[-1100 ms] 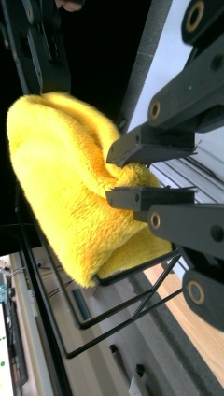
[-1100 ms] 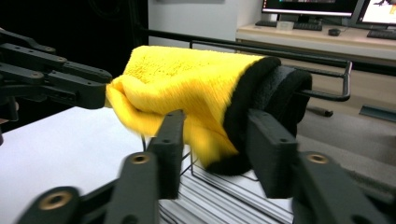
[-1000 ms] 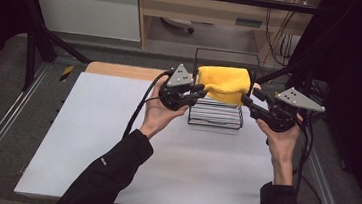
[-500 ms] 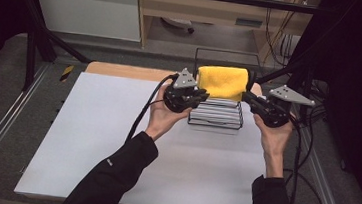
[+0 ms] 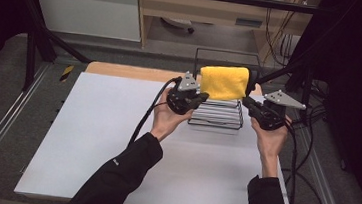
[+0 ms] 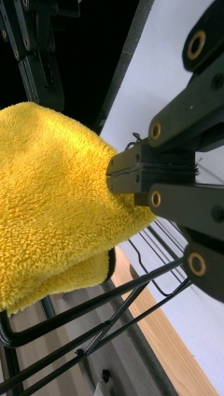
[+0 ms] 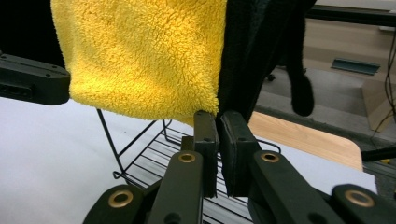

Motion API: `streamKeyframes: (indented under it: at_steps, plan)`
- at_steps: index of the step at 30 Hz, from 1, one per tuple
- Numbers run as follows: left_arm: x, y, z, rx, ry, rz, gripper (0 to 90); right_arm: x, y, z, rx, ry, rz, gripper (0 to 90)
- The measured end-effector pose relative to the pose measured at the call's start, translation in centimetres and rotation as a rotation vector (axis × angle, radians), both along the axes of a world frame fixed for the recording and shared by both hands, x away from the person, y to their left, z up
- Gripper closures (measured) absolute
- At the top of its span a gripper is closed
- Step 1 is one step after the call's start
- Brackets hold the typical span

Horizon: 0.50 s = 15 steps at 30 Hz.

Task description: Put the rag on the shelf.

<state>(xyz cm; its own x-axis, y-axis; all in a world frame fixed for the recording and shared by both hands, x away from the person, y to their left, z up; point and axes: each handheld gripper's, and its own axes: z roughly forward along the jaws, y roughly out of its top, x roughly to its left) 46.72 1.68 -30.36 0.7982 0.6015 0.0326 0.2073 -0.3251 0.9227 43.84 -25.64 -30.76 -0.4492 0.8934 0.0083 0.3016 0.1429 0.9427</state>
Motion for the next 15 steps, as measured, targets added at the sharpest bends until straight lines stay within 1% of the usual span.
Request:
streamKeyframes:
  at_steps: [3, 4, 7, 9, 13, 15]
  plan:
    - [-0.1, 0.5, 0.1, -0.005, 0.005, 0.001, 85.9, -0.2, -0.1, 0.1, 0.011, -0.003, 0.015, 83.0]
    - [-0.2, 0.7, 0.1, -0.005, 0.004, 0.000, 84.6, -0.4, -0.2, 0.2, 0.024, -0.008, 0.020, 81.3]
    - [-0.5, 1.2, 0.3, -0.008, 0.009, -0.004, 78.7, -1.0, -0.4, 0.6, 0.036, -0.020, 0.036, 74.6]
    - [-0.7, 1.6, 0.5, 0.000, 0.017, -0.005, 73.2, -1.4, -0.5, 0.9, 0.051, -0.028, 0.042, 68.7]
    - [-1.1, 2.5, 0.5, 0.009, 0.030, 0.001, 59.0, -2.1, -0.5, 1.3, 0.070, -0.033, 0.060, 55.1]
    - [-1.3, 2.9, 0.4, 0.019, 0.044, 0.008, 51.7, -2.4, -0.4, 1.4, 0.069, -0.035, 0.059, 44.5]
